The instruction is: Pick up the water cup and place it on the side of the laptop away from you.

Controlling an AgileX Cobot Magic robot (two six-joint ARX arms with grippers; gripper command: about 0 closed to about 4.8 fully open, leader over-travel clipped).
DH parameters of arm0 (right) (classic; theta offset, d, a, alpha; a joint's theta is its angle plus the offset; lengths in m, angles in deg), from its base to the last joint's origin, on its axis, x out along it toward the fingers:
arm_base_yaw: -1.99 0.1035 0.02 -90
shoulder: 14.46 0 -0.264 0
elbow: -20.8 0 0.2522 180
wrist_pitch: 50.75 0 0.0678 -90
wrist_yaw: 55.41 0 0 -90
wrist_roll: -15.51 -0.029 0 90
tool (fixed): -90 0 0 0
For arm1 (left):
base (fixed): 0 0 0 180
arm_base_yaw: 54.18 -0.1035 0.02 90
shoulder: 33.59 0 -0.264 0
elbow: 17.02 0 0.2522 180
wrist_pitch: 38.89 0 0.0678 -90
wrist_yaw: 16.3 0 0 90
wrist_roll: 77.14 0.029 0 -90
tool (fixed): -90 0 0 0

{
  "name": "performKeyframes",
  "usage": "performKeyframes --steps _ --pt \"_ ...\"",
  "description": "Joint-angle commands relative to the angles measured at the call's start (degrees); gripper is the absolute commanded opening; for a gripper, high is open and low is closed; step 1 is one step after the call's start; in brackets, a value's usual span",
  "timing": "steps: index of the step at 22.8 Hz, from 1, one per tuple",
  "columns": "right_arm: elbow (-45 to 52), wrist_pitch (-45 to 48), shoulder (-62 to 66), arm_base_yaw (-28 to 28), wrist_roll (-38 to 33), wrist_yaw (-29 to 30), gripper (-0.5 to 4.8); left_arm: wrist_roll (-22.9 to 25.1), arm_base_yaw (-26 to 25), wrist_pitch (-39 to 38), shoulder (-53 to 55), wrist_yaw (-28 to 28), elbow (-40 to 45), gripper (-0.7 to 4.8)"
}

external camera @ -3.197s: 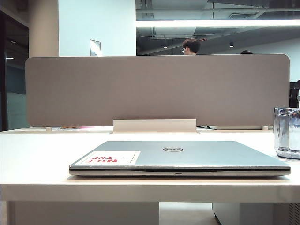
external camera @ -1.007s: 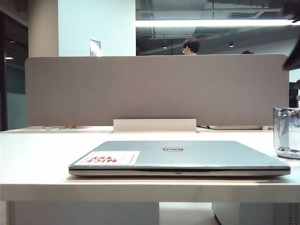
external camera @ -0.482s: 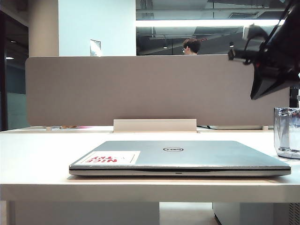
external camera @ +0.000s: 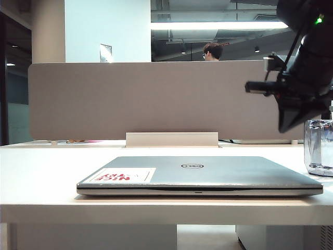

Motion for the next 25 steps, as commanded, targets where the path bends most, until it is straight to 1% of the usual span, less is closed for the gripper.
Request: performKeyframes --steps 1,5,7,10,21,25 --pt "-0.2 -2.1 -0.3 0.0 -0.4 -3.6 -0.09 -0.2 0.0 0.7 0.1 -0.1 -0.2 -0.06" --pt "-0.2 -3.3 -0.3 0.0 -0.5 -6.0 -0.09 -0.2 0.0 0.7 0.1 -0.1 -0.2 -0.06" --pt "-0.2 -3.2 -0.3 0.0 -0.6 -6.0 -0.09 -0.2 0.0 0.7 0.1 -0.1 -0.2 -0.06" --pt "-0.2 -4.4 -0.3 0.0 -0.6 -9.2 -0.09 -0.2 0.0 0.8 0.1 -0.1 -0.2 -0.06" --pt "-0.2 -8.2 -0.3 -0.1 -0.6 -14.3 -0.09 -0.2 0.0 0.8 0.1 -0.1 -0.2 -0.06" --pt "-0.2 -9.8 -0.3 -0.2 -0.5 -17.4 -0.09 -0.2 0.0 0.8 0.1 -0.1 -0.2 -0.06"
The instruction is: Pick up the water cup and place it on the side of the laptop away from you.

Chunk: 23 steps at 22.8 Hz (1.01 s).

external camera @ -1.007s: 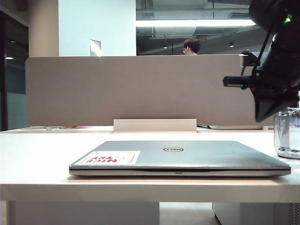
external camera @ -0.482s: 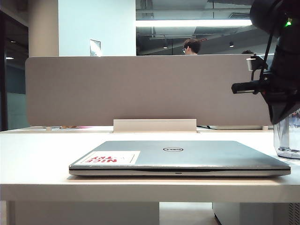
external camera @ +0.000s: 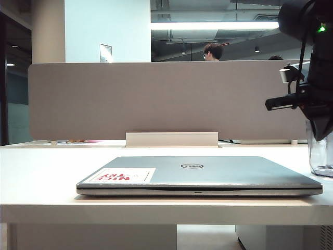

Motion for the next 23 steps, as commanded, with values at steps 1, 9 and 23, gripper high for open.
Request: performKeyframes --steps 1,9,23 --pt "-0.2 -2.2 -0.3 0.0 0.0 -3.9 -0.09 -0.2 0.0 0.8 0.1 -0.1 -0.2 -0.06" --pt "-0.2 -5.6 -1.1 -2.2 0.0 -7.7 -0.08 -0.2 0.0 0.8 0.1 -0.3 -0.2 -0.06" --pt "-0.2 -5.7 -2.0 -12.8 4.7 -7.2 -0.07 -0.2 0.0 0.7 0.1 -0.3 -0.2 -0.06"
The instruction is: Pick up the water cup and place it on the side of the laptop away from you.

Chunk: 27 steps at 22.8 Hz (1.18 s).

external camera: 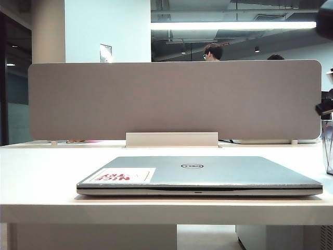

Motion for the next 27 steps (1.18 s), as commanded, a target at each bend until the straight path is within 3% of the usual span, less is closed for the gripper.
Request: performKeyframes --steps 1,8,17,21,27 --pt "-0.2 0.1 -0.3 -2.0 2.0 -0.9 -0.07 -0.2 0.0 0.7 0.1 -0.3 -0.2 -0.06" --pt "-0.2 -0.2 -3.6 -4.2 2.2 4.4 -0.07 -0.2 0.0 0.7 0.1 -0.3 -0.2 -0.06" --pt "0.2 -0.1 -17.9 -4.2 7.5 9.1 -0.07 -0.2 0.0 0.7 0.1 -1.4 -0.2 -0.06" --pt "1.6 0.7 -22.6 -4.2 5.0 10.6 -0.07 -0.2 0.0 0.7 0.1 -1.6 -0.2 -0.06" --pt "11.2 4.7 -31.8 -4.1 -0.2 11.6 -0.07 -0.2 0.0 0.7 0.1 -1.8 -0.2 -0.06"
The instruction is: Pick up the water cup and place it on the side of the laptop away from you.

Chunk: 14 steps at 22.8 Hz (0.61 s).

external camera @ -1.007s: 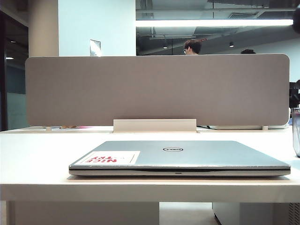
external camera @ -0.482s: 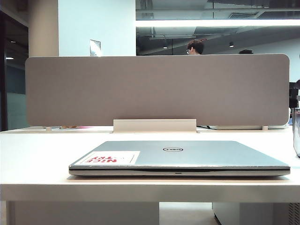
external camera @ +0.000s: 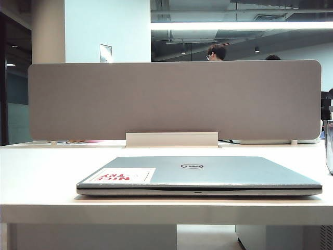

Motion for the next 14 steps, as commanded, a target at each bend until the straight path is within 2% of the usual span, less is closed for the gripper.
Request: performKeyframes --steps 1,3,9,14 --pt "5.1 3.5 -5.0 0.1 -3.5 1.9 -0.07 -0.2 0.0 0.7 0.1 -0.5 -0.2 -0.06" --pt "9.6 5.6 -10.2 0.2 -4.6 3.7 -0.07 -0.2 0.0 0.7 0.1 -0.5 -0.2 -0.06" --pt "20.5 9.0 -21.5 2.1 -7.4 3.6 -0.08 -0.2 0.0 0.3 0.1 -0.5 -0.2 -0.06" --pt "30.8 16.1 -24.9 2.3 -8.4 3.7 -0.05 -0.2 0.0 -0.3 0.0 -0.5 -0.2 -0.06"
